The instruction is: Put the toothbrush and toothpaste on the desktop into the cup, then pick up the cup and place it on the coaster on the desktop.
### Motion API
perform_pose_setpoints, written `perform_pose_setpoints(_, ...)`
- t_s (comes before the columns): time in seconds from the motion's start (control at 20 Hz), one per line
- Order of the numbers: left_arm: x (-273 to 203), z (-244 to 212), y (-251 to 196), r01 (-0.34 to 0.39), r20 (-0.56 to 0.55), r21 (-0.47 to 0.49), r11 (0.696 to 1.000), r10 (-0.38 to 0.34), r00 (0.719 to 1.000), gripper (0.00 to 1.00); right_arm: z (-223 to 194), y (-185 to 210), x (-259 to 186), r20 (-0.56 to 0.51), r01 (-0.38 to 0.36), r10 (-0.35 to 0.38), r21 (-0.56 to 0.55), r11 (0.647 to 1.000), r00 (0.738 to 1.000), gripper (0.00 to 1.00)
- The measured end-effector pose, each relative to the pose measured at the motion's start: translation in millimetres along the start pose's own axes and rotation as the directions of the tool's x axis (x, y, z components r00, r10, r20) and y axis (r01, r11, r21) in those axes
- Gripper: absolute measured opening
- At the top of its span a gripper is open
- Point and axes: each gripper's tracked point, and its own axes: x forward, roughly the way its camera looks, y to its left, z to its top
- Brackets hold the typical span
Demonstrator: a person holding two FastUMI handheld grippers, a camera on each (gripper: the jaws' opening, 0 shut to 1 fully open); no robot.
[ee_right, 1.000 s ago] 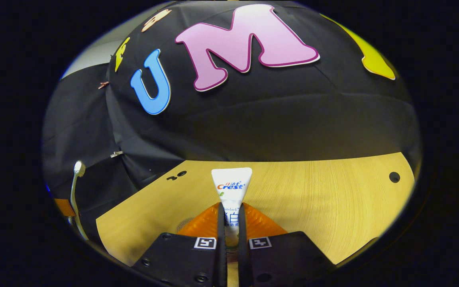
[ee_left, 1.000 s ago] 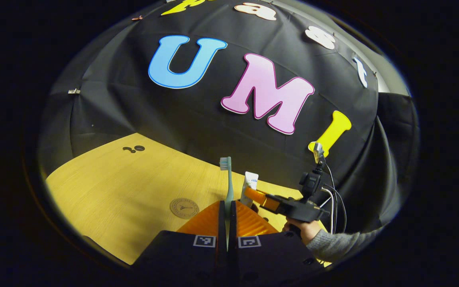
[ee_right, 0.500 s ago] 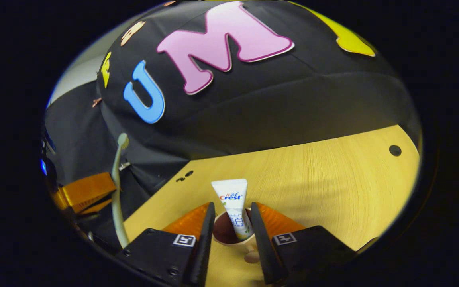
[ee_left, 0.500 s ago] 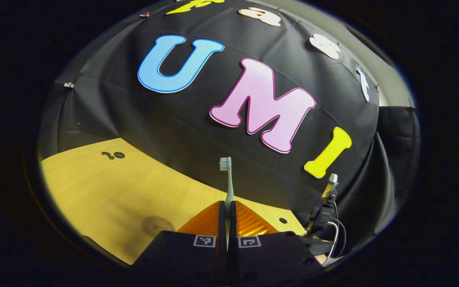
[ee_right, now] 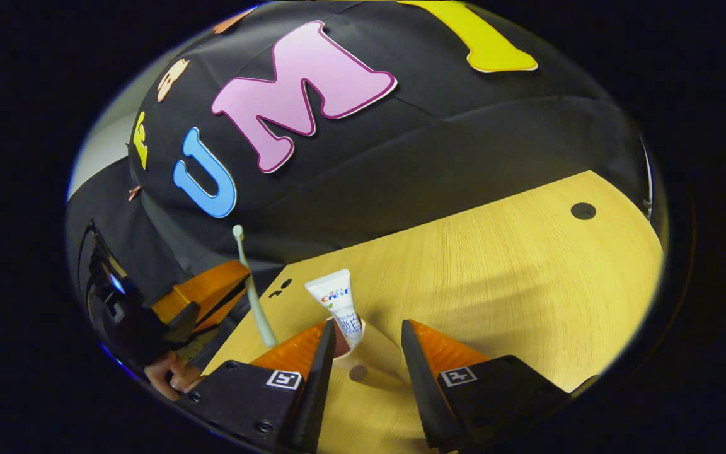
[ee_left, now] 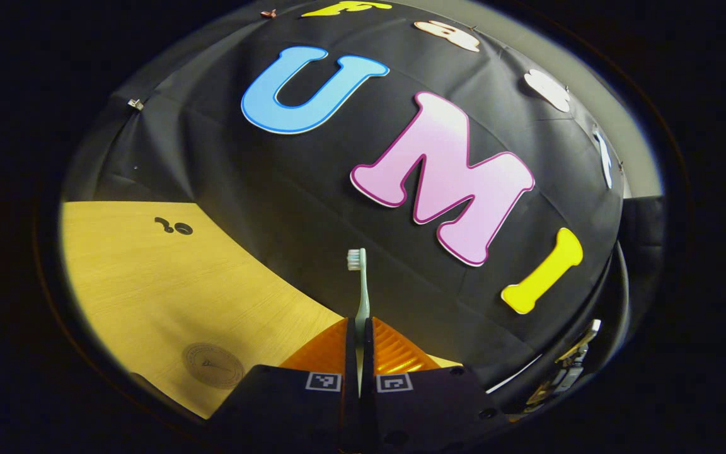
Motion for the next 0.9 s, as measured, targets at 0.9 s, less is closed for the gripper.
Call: perform_pose_setpoints(0.9,11.0,-79.9,22.8,-0.035,-0.039,0.180,0.983,0.043,0.998,0.06,-43.1,-10.2,-6.8,-0.115,-0.007,0.003,-0.039,0.999,0.993,0.64)
